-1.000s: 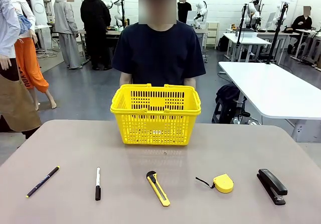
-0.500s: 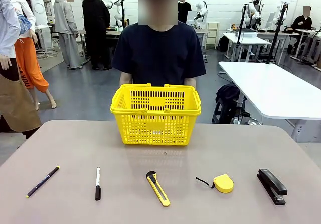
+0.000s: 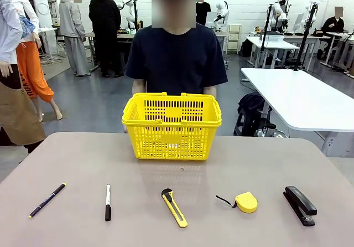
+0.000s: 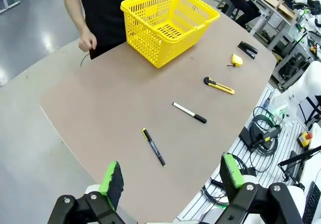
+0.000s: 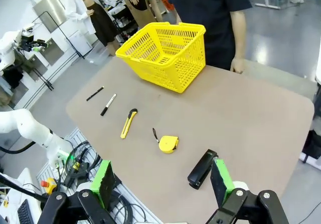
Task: Place the items the person wants into the basket.
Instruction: Pick up the item the person points to and place it in the Market Basket.
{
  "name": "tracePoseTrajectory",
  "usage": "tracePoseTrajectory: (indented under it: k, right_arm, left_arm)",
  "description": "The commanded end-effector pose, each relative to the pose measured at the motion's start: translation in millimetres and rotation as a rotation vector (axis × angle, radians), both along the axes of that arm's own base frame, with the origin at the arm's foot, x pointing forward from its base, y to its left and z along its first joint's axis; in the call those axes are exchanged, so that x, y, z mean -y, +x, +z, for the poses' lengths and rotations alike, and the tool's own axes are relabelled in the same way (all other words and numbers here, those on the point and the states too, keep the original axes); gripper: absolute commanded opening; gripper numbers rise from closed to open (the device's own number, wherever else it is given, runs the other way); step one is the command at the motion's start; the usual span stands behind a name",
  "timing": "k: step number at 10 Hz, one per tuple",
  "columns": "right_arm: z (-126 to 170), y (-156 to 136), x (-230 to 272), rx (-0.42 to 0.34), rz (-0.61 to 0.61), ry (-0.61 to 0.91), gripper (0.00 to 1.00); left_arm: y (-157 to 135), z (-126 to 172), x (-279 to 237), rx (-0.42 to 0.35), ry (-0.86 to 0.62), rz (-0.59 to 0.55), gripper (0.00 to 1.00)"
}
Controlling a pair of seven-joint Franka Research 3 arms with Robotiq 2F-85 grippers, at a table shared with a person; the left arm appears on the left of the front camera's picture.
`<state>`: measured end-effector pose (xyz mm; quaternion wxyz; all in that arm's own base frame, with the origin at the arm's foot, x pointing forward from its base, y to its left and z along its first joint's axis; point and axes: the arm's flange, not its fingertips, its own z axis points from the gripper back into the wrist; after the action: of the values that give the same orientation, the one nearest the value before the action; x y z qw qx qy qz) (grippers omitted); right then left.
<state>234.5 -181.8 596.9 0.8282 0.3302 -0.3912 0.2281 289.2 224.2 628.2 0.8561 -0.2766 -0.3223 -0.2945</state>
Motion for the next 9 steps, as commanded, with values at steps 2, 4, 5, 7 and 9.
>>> tracePoseTrajectory:
  k: [2,4,5,7,9]
  right_arm:
    - [1.1,-0.3,0.5,0.016,0.017,0.001,1.0]
    - [1.1,-0.3,0.5,0.016,0.017,0.001,1.0]
    - [1.1,-0.3,0.5,0.016,0.017,0.001,1.0]
    - [1.1,-0.3,0.5,0.016,0.017,0.001,1.0]
    - [1.1,-0.3,0.5,0.016,0.017,0.001,1.0]
  left_arm:
    - [-1.3,-0.1,-2.1,0.009,0.002,-0.016,1.0]
    - [-1.3,-0.1,-2.1,0.009,0.002,-0.016,1.0]
    - [-1.3,-0.1,-2.1,0.009,0.002,-0.016,1.0]
    - [-1.3,-0.1,-2.1,0.009,0.002,-0.016,1.0]
    - [-1.3,-0.1,-2.1,0.009,0.002,-0.016,1.0]
